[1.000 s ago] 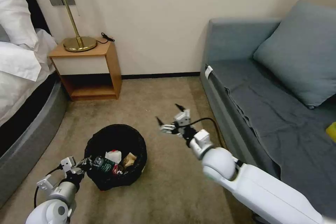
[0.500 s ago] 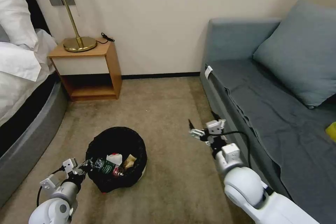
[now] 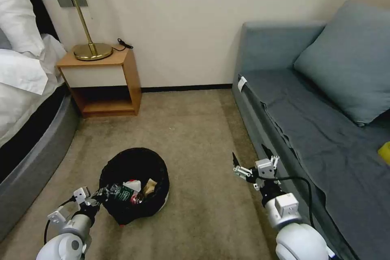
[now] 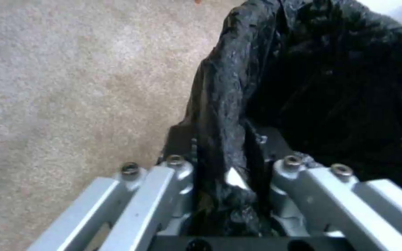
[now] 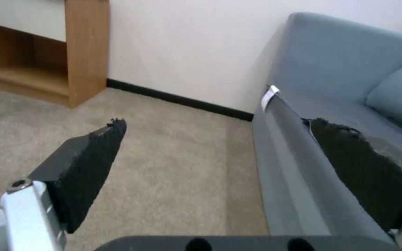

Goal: Pick up the trash bin, then pick up the garbage on the floor and place it into the trash bin.

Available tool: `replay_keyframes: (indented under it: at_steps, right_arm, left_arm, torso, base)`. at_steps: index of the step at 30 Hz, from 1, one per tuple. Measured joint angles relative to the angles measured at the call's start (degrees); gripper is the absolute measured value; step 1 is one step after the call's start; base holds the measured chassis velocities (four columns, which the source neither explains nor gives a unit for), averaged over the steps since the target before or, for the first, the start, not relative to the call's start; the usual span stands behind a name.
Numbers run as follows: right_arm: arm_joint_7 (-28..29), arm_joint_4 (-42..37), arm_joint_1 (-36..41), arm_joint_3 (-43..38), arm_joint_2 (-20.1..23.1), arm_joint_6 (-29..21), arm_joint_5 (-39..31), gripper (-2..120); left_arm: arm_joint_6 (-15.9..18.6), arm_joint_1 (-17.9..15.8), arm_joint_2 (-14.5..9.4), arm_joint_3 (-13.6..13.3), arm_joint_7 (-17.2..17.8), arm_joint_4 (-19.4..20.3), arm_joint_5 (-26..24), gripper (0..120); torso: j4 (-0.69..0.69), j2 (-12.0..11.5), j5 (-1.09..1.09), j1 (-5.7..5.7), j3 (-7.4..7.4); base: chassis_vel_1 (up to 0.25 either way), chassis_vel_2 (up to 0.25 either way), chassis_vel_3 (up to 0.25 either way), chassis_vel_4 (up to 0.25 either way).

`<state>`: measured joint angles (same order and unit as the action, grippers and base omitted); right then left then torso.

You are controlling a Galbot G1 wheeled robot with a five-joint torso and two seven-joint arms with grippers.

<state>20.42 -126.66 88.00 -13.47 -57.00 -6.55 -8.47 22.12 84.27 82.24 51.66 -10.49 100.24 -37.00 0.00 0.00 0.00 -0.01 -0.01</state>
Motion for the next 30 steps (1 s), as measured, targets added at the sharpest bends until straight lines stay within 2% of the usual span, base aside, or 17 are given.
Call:
replay_keyframes:
  at_steps: [3,4,7,8,12,13,16,17,18,21,22,23,25,26,29,30]
  right_arm:
    - [-0.95,-0.74,2.77,-1.31,-1.12,0.82,1.36,100]
    - [-0.95,-0.74,2.77,-1.31,-1.12,0.82,1.36,100]
    - [-1.62,-1.29,4.70,-2.13,-2.56,1.27,2.24,100]
    - [-1.62,-1.29,4.70,-2.13,-2.56,1.27,2.24,100]
    - [-1.93,-1.74,5.40,-2.80,-4.50,1.35,2.53,100]
    - [-1.93,-1.74,5.40,-2.80,-4.50,1.35,2.53,100]
    - [-2.23,-2.10,5.91,-3.53,-6.00,1.37,2.71,100]
    - [-2.23,-2.10,5.91,-3.53,-6.00,1.37,2.71,100]
    - [-2.39,-2.22,6.32,-3.81,-6.51,1.47,2.86,100]
    - [-2.50,-2.55,7.89,-4.67,-8.73,2.07,3.84,100]
    - [-2.50,-2.55,7.89,-4.67,-8.73,2.07,3.84,100]
    - [-2.48,-2.75,8.93,-5.12,-10.40,2.64,4.60,100]
    - [-1.94,-3.03,10.60,-5.38,-13.36,3.67,5.82,100]
    - [-1.94,-3.03,10.60,-5.38,-13.36,3.67,5.82,100]
    - [-2.67,-3.32,12.71,-6.61,-16.78,5.84,8.48,100]
    - [-2.79,-3.32,12.92,-6.77,-17.04,6.15,8.87,100]
  left_arm:
    - [-1.62,0.45,-0.01,0.32,-2.12,0.36,3.04,46]
    - [-1.62,0.45,-0.01,0.32,-2.12,0.36,3.04,46]
    - [-5.35,1.22,0.03,0.96,-5.63,2.08,6.66,61]
    - [-5.35,1.22,0.03,0.96,-5.63,2.08,6.66,61]
    - [-9.13,2.47,0.64,1.30,-8.80,5.01,8.95,75]
    - [-9.13,2.47,0.64,1.30,-8.80,5.01,8.95,75]
    - [-11.89,4.06,1.23,1.53,-12.49,8.56,10.26,90]
    - [-11.89,4.06,1.23,1.53,-12.49,8.56,10.26,90]
    - [-12.74,4.72,1.39,1.53,-14.04,9.98,10.48,96]
    - [-15.62,5.98,1.69,1.34,-17.00,13.02,10.75,100]
    - [-15.62,5.98,1.69,1.34,-17.00,13.02,10.75,100]
    - [-17.05,6.74,1.78,0.74,-17.56,14.44,10.98,100]
    - [-17.78,7.74,2.32,-0.49,-16.42,16.26,11.86,100]
    - [-17.78,7.74,2.32,-0.49,-16.42,16.26,11.86,100]
    - [-18.79,9.61,3.53,-4.08,-10.98,18.34,14.33,100]
    - [-18.80,9.82,3.68,-4.49,-10.40,18.54,14.62,100]
  torso:
    - [0.00,0.00,-0.04,0.00,0.01]
    - [0.00,0.00,-0.04,0.00,0.01]
    - [-0.01,0.00,-0.01,0.00,0.01]
    - [-0.01,0.00,-0.01,0.00,0.01]
    - [-0.01,0.00,-0.01,0.00,0.01]
    - [-0.01,0.00,-0.01,0.00,0.01]
    - [0.00,0.00,0.00,0.00,0.00]
    - [0.00,0.00,0.00,0.00,0.00]
    - [0.00,0.00,0.00,0.00,0.00]
    - [0.00,0.00,0.00,0.00,0.00]
    - [0.00,0.00,0.00,0.00,0.00]
    - [0.00,0.00,0.00,0.01,0.01]
    - [-0.01,0.00,0.01,0.00,0.00]
    - [-0.01,0.00,0.01,0.00,0.00]
    - [-0.01,0.00,0.00,0.00,0.00]
    - [-0.01,0.00,0.00,0.00,0.00]
  base:
    - [0.000,0.000,0.000,0.000]
    - [0.000,0.000,0.000,0.000]
    - [0.000,0.000,0.000,0.000]
    - [0.000,0.000,0.000,0.000]
    - [0.000,0.000,0.000,0.000]
    - [0.000,0.000,0.000,0.000]
    - [0.000,0.000,0.000,0.000]
    - [0.000,0.000,0.000,0.000]
    - [0.000,0.000,0.000,0.000]
    - [0.000,0.000,0.000,0.000]
    - [0.000,0.000,0.000,0.000]
    - [0.000,0.000,0.000,0.000]
    - [0.000,0.000,0.000,0.000]
    - [0.000,0.000,0.000,0.000]
    - [0.000,0.000,0.000,0.000]
    - [0.000,0.000,0.000,0.000]
